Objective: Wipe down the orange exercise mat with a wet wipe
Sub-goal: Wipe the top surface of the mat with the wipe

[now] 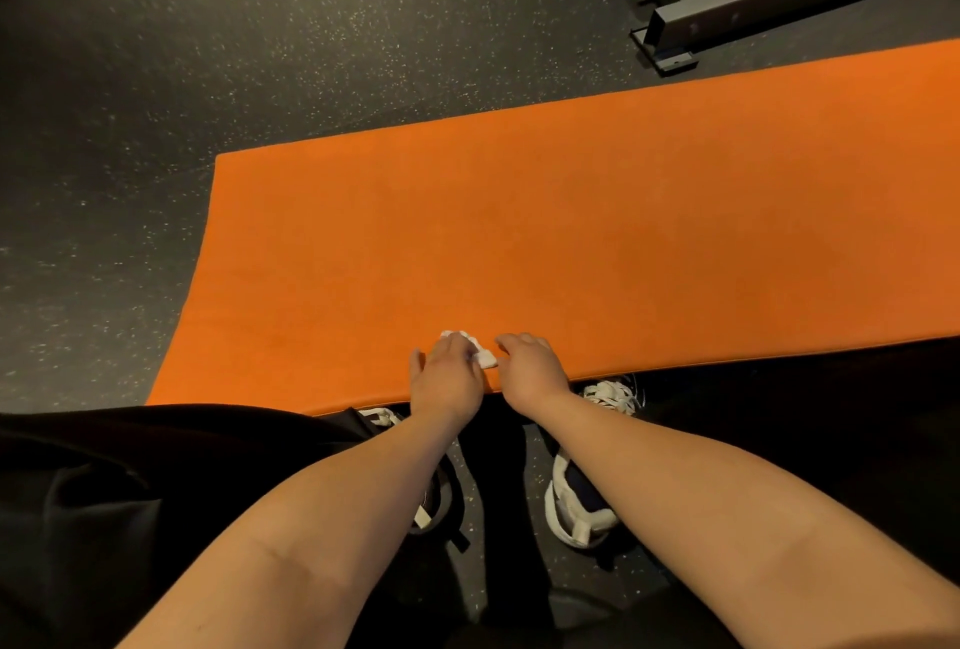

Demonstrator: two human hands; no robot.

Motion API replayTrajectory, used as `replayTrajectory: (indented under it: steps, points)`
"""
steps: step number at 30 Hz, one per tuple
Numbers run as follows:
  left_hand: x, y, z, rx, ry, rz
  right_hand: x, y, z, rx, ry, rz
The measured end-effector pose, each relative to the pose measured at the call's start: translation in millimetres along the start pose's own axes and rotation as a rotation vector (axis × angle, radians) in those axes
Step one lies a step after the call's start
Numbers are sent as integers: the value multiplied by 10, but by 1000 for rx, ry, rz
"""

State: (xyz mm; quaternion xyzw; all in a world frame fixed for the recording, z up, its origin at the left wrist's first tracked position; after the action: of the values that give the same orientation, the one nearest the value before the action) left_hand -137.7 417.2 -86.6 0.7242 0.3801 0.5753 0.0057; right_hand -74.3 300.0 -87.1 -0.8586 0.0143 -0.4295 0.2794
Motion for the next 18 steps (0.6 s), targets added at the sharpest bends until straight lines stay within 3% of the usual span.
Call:
replayTrajectory:
  steps: [5, 10, 15, 18]
  points:
    - [-125, 128, -44, -97, -155, -100, 63, -138, 47, 26, 64, 41]
    - [-58, 22, -16, -106, -140, -4, -37, -171, 108, 47, 47, 75]
    - [173, -349, 20, 67, -80, 184, -173, -243, 119, 63, 53, 5]
    - [200, -347, 7, 85, -71, 208, -215, -452, 154, 124, 50, -14]
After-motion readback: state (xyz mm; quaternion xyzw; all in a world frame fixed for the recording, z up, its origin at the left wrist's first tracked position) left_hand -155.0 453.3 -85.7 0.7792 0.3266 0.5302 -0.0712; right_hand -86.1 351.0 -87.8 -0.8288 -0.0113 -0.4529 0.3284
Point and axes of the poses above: each hand's wrist, its own z-axis towards the middle knuckle, its own x-axis out of the back of the hand, y = z × x, the point moved 6 cm from there along z, towards the middle knuckle, and after that the axes turned 1 degree about -z, right-handed, at the moved point
